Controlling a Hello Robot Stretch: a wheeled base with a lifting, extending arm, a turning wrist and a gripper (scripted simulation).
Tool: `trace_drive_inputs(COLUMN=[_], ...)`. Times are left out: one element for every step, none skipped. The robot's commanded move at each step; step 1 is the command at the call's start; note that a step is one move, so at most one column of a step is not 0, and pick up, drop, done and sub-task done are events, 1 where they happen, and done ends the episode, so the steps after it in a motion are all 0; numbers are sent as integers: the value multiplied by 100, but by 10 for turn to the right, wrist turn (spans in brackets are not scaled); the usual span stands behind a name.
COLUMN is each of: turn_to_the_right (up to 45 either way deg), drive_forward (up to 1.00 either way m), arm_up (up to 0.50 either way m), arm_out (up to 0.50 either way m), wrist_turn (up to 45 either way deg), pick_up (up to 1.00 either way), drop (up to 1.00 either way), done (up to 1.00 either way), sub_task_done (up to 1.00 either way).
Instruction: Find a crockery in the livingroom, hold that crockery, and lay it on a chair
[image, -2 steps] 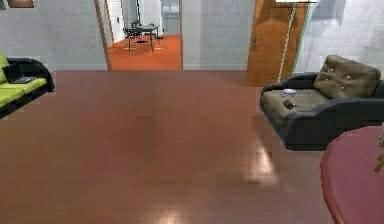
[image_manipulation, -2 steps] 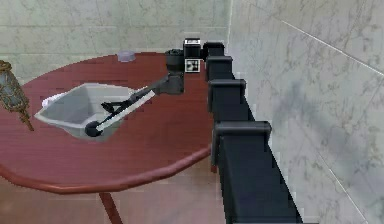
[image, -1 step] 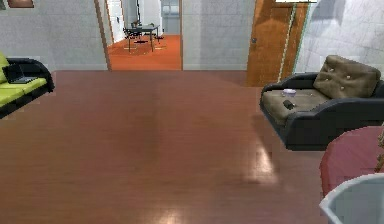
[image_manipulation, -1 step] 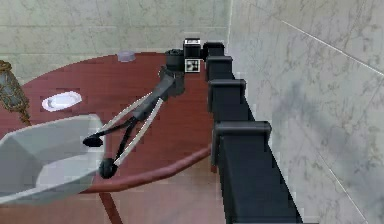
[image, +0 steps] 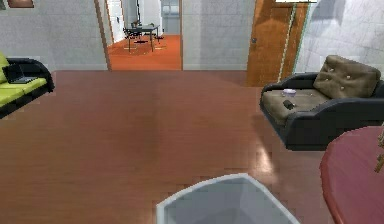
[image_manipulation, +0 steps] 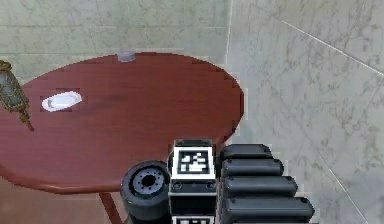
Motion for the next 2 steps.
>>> trace_drive_inputs(turn_to_the_right=[-450, 0], drive_forward=[0, 35], arm_up=[0, 0], arm_out=[0, 0], wrist_turn=[0, 0], pick_up=[0, 0], drop=[0, 0], done=[0, 0], sub_task_done=[0, 0])
